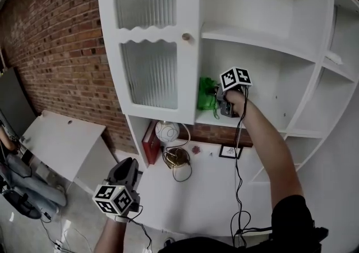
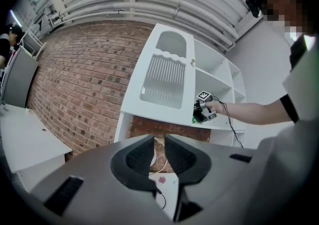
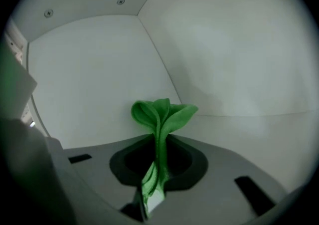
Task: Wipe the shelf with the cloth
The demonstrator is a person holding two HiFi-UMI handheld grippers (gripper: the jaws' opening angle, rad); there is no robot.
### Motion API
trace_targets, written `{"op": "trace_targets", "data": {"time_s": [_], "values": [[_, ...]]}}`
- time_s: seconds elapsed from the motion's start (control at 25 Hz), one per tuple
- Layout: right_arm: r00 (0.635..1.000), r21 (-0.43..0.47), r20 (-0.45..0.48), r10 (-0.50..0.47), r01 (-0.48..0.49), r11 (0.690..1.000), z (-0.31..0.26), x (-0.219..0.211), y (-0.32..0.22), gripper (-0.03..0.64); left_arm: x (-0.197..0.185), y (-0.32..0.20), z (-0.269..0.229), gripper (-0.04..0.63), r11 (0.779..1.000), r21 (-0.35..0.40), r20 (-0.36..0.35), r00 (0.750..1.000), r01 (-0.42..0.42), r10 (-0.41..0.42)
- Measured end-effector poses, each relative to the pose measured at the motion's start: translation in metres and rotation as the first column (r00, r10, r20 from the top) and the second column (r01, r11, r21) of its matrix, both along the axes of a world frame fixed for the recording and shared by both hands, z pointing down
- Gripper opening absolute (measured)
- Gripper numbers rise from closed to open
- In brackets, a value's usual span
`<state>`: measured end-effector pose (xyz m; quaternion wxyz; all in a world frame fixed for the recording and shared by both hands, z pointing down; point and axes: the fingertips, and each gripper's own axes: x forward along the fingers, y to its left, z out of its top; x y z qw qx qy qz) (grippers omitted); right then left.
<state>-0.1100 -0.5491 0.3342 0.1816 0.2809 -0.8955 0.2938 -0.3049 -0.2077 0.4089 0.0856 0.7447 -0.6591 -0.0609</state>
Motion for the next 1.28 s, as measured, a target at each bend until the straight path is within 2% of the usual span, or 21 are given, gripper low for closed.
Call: {"op": "trace_targets", "data": {"time_s": [0.16, 0.28, 0.36, 0.56, 0.72, 0.84, 1.08, 1.2, 1.28], "values": [[0.988, 0.070, -0.156, -0.010, 0.021, 0.997, 0.017, -0.001, -0.003, 0.044, -0.009, 0.006, 0.006, 0.064, 1.000, -0.017, 0.008, 1.000, 0.020, -0.019], [0.945, 0.169, -0.326, -0.017, 0.076, 0.983, 0.027, 0.004, -0.005, 0.045, -0.009, 0.003, 0.012, 0.064, 0.999, -0.035, 0.003, 1.000, 0.014, -0.014], [0.923, 0.194, -0.384, -0.019, 0.101, 0.976, 0.030, 0.009, -0.005, 0.044, -0.007, 0.000, 0.016, 0.064, 0.999, -0.048, -0.002, 1.000, 0.005, -0.005], [0.907, 0.171, -0.420, -0.015, 0.096, 0.981, 0.030, 0.038, -0.007, 0.044, 0.004, -0.013, 0.019, 0.064, 0.998, -0.052, -0.015, 1.000, -0.025, 0.024], [0.905, 0.163, -0.425, 0.031, 0.043, 0.986, 0.032, 0.078, -0.013, 0.044, 0.020, -0.028, 0.022, 0.064, 0.997, -0.054, -0.020, 0.998, -0.061, 0.060], [0.887, 0.171, -0.455, 0.077, 0.002, 0.985, 0.032, 0.114, -0.019, 0.044, 0.035, -0.039, 0.020, 0.064, 0.994, -0.051, -0.013, 0.996, -0.093, 0.093], [0.824, 0.192, -0.539, 0.175, -0.081, 0.978, 0.033, 0.193, -0.030, 0.045, 0.072, -0.057, 0.017, 0.064, 0.983, -0.049, 0.033, 0.983, -0.177, 0.178], [0.769, 0.216, -0.604, 0.211, -0.098, 0.972, 0.033, 0.223, -0.031, 0.045, 0.085, -0.060, 0.016, 0.064, 0.978, -0.049, 0.032, 0.978, -0.203, 0.204], [0.714, 0.239, -0.663, 0.224, -0.082, 0.968, 0.033, 0.233, -0.030, 0.044, 0.089, -0.062, 0.016, 0.064, 0.977, -0.051, 0.023, 0.977, -0.209, 0.210]]}}
